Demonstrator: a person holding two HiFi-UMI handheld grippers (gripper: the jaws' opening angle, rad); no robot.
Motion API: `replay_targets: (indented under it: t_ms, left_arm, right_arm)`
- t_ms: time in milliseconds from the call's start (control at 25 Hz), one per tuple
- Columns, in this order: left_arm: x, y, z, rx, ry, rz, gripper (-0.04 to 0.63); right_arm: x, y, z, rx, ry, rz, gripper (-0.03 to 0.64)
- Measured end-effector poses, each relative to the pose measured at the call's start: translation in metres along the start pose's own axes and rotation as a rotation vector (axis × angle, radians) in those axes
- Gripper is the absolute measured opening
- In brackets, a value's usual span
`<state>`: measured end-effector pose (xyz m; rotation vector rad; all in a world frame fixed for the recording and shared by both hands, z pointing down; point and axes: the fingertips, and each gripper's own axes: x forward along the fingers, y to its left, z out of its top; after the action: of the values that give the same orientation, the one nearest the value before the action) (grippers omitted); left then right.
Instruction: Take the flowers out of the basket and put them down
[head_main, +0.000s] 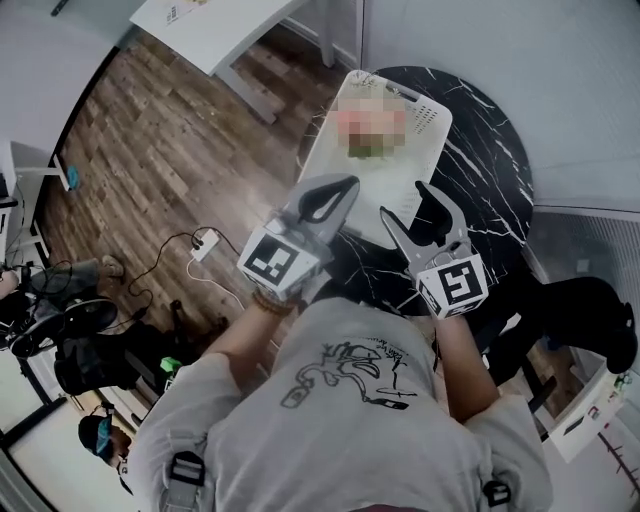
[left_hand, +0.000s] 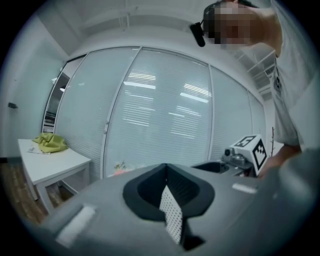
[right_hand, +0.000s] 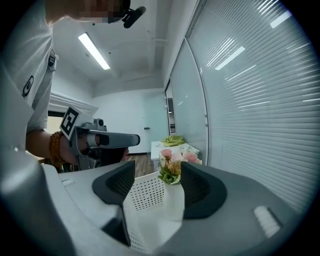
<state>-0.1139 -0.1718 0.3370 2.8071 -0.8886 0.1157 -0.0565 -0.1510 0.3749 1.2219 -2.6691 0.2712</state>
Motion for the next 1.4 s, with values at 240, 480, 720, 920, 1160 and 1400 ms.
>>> replay_targets:
  t_ms: [240, 480, 720, 920, 1160, 1400]
  left_arm:
    - [0.014, 0.029, -0.02, 0.014, 0.023, 0.006, 0.003]
    - [0.022, 0.054, -0.034, 0.021, 0.048, 0.027, 0.003]
    - [0.034, 0.075, -0.037, 0.049, 0.056, 0.042, 0.003]
    - [0.041, 0.094, -0.045, 0.046, 0.073, 0.05, 0.003]
    - [0.051, 0.114, -0.055, 0.051, 0.087, 0.056, 0.003]
    - [0.061, 0.124, -0.059, 0.063, 0.102, 0.054, 0.003]
  right_arm:
    - [0.033, -0.019, -0.028, 0.026, 0.077, -0.042, 0.364]
    - [0.066, -0.034, -0.046, 0.054, 0.123, -0.082, 0.465]
    - [0.094, -0.047, -0.058, 0.104, 0.149, -0.099, 0.554]
    - [0.115, -0.056, -0.069, 0.12, 0.174, -0.094, 0.568]
    - [0.136, -0.063, -0.084, 0.139, 0.201, -0.084, 0.591]
    - [0.157, -0.07, -0.091, 0.142, 0.201, -0.094, 0.592]
